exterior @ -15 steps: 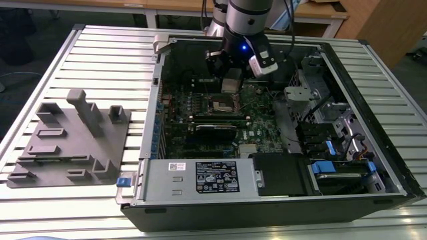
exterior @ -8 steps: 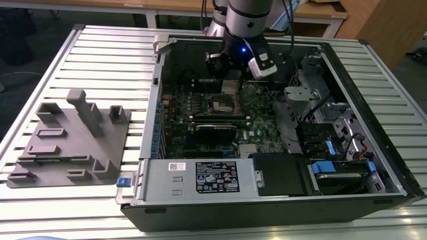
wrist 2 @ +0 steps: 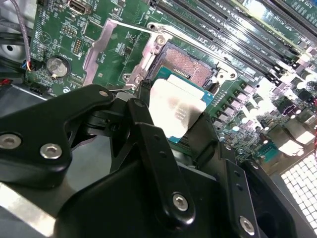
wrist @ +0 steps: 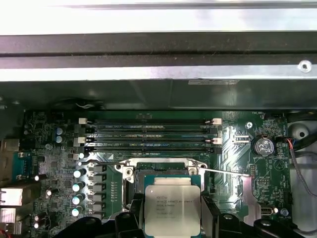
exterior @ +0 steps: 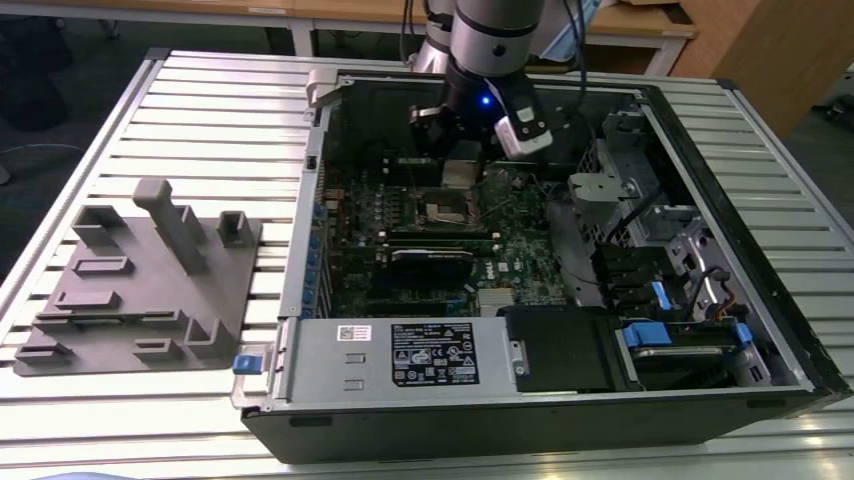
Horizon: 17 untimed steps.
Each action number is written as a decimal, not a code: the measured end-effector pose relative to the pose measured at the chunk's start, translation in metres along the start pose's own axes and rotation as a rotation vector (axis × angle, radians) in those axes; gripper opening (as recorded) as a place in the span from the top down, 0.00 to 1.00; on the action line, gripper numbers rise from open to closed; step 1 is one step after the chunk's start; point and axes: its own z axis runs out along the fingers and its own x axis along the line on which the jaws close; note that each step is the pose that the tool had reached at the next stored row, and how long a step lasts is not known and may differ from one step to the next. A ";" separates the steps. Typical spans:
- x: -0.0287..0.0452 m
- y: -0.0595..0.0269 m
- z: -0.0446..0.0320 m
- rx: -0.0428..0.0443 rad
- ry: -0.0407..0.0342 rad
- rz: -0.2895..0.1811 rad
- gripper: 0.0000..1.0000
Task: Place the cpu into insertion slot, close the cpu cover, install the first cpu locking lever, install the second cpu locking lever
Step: 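Place the cpu into insertion slot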
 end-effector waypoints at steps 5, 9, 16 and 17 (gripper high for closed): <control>0.0007 -0.0001 0.0004 0.0002 0.0001 0.000 0.46; 0.0009 -0.0001 0.0004 0.0001 0.0001 0.000 0.46; 0.0009 -0.0001 0.0006 -0.0009 -0.0090 0.094 0.46; 0.0009 -0.0001 0.0007 -0.0011 -0.0105 0.111 0.46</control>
